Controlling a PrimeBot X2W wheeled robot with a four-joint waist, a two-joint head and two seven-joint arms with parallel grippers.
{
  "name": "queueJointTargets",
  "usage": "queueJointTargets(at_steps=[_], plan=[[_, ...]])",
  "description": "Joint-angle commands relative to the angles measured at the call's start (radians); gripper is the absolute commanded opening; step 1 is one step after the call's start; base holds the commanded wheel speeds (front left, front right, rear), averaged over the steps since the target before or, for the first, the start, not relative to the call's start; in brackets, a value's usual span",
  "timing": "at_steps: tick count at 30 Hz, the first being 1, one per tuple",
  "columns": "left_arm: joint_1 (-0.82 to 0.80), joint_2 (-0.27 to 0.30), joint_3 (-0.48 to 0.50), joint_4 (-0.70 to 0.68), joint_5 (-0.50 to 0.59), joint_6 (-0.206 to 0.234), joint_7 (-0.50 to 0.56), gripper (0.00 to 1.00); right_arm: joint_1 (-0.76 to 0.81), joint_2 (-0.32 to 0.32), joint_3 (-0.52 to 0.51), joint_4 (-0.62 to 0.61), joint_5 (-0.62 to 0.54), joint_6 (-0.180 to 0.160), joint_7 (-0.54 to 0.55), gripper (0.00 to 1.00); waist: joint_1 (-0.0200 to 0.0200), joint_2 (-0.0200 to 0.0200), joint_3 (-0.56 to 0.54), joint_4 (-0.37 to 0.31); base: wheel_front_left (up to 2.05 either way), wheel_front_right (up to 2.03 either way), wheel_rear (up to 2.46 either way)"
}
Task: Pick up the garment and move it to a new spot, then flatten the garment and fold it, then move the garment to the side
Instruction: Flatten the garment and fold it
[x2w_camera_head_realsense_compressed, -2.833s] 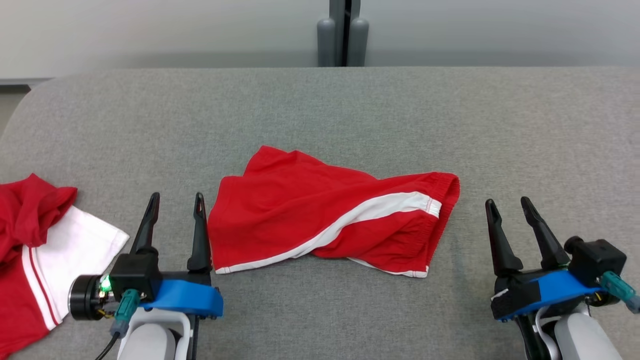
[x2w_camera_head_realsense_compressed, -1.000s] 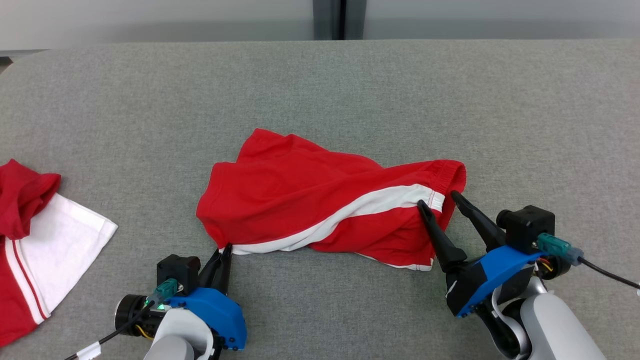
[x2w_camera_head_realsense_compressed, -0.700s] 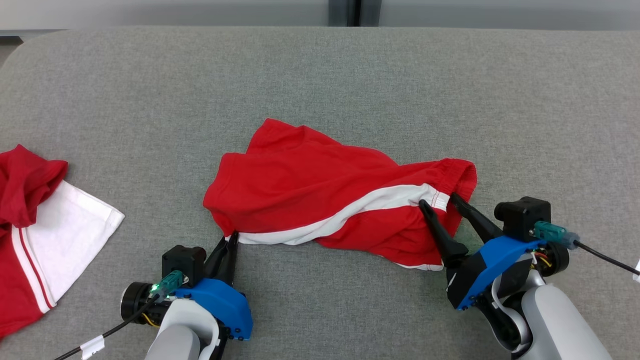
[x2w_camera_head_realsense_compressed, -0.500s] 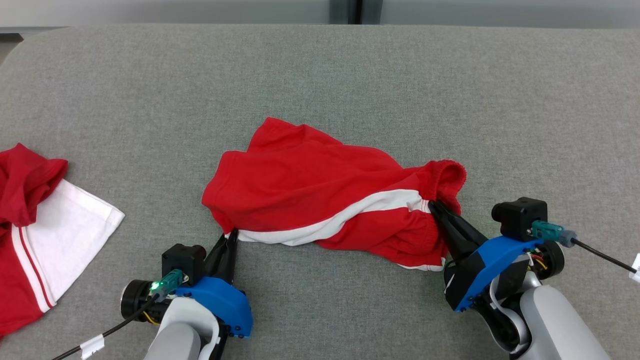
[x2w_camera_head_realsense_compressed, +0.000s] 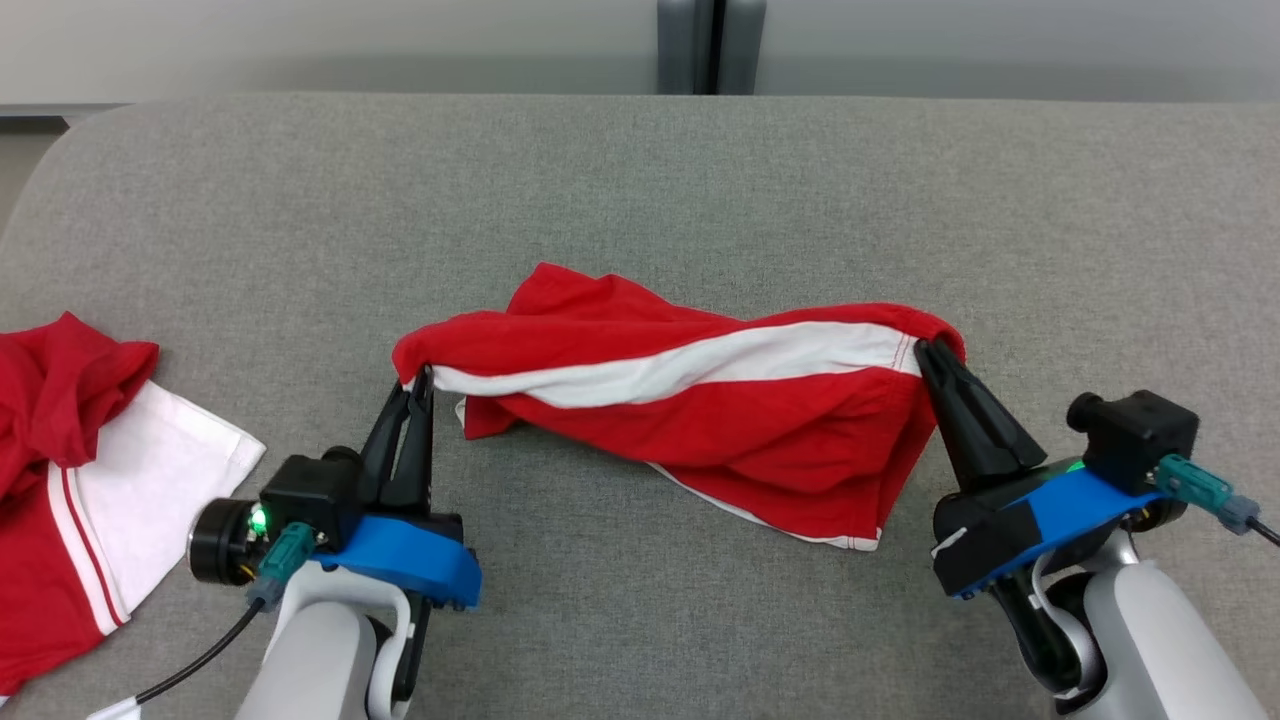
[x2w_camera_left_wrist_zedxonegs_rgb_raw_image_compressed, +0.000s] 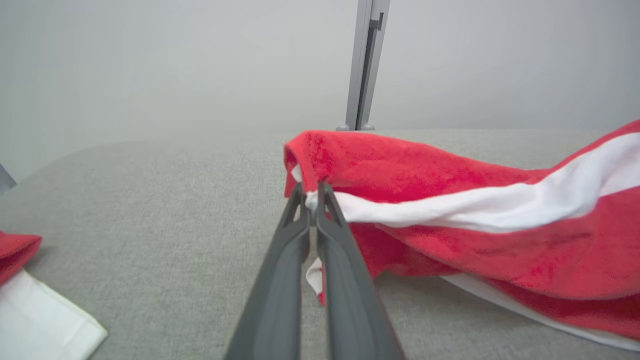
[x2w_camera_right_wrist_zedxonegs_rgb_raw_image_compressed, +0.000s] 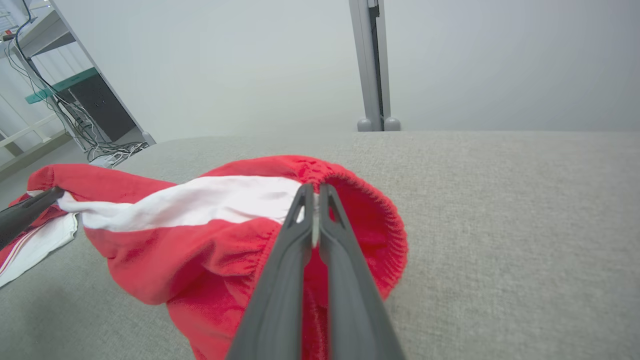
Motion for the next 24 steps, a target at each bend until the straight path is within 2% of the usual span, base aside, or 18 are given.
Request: queueJointTargets(at_steps=[1,9,15,20,24], plan=[[-0.022,0.012,0.008,-0.051,0.011,0.011,-0.014,0.0,0.009,-0.012,-0.009,-0.028,-0.007,0.0,-0.028,0.0,0.0,-0.0001,-0.017,-0.008,0.0,0.0,0.0],[-0.057,0.064,0.031,-0.351,0.05,0.035,-0.023,0.0,-0.001,-0.063,-0.082,-0.206,-0.046,0.0,-0.114,0.0,0.0,-0.0001,-0.102,-0.033,0.0,0.0,0.0],[-0.122,0.104,0.035,-0.551,0.077,0.035,0.043,0.0,-0.014,-0.106,-0.156,-0.351,-0.078,0.0,-0.083,0.0,0.0,-0.0001,-0.186,-0.063,0.0,0.0,0.0],[-0.182,0.11,0.019,-0.615,0.063,0.014,0.12,0.0,-0.041,-0.119,-0.19,-0.408,-0.076,0.0,-0.029,0.0,0.0,-0.0001,-0.213,-0.089,0.0,0.0,0.0],[-0.235,0.095,-0.002,-0.594,0.033,-0.007,0.159,0.0,-0.077,-0.119,-0.205,-0.397,-0.058,0.0,0.003,0.0,0.0,-0.0001,-0.189,-0.101,0.0,0.0,0.0]])
